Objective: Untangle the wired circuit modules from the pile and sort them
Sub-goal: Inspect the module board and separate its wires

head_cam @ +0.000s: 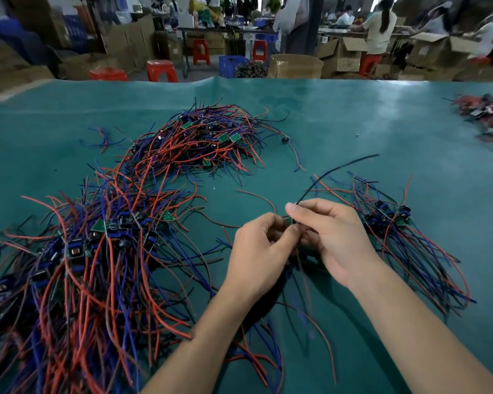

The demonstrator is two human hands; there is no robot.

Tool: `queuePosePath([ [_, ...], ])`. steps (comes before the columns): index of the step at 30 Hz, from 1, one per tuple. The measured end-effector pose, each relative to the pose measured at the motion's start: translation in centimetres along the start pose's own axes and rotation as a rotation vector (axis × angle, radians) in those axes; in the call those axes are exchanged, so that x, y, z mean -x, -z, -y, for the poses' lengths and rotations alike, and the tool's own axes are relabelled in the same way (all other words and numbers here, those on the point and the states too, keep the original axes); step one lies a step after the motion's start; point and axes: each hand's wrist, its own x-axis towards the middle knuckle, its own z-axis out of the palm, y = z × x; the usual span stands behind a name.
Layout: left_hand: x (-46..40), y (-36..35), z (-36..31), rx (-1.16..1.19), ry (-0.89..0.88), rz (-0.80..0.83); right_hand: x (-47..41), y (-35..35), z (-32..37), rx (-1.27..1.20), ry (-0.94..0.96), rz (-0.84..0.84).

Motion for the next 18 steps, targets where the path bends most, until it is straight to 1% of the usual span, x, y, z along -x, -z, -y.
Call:
queuePosePath([
  [5, -0.2, 0.0, 0.6, -0.018, -0.026, 0.012, -0.3, 0.8, 0.2, -0.017, 0.029, -0.052],
  [7, -0.2, 0.0, 0.6, -0.034, -0.025, 0.024, -0.4, 1.0, 0.1, 0.091, 0.109, -0.098],
  [9, -0.2, 0.0, 0.6, -0.036, -0.025, 0.031, -0.6, 1.2, 0.0, 0.275, 0.227, -0.167],
  [11, -0.3, 0.1, 0.7, -0.053, -0.033, 0.039, -1.0, 1.9, 0.2, 0.336, 0.301, -0.258],
  [13, -0.3, 0.1, 0.8, -0.095, -0.039, 0.053, -1.6, 3.2, 0.7, 0.252, 0.319, -0.401],
  [15, -0.3, 0.0, 0.9, -0.136, -0.053, 0.055, -1.8, 4.3, 1.2, 0.115, 0.328, -0.539],
  [17, -0.2, 0.0, 0.9, -0.146, -0.063, 0.013, -1.9, 4.7, 1.5, -0.031, 0.332, -0.656],
  [18, -0.2, 0.0, 0.9, -0.128, -0.055, -0.033, -2.0, 4.7, 1.6, -0.095, 0.328, -0.698],
])
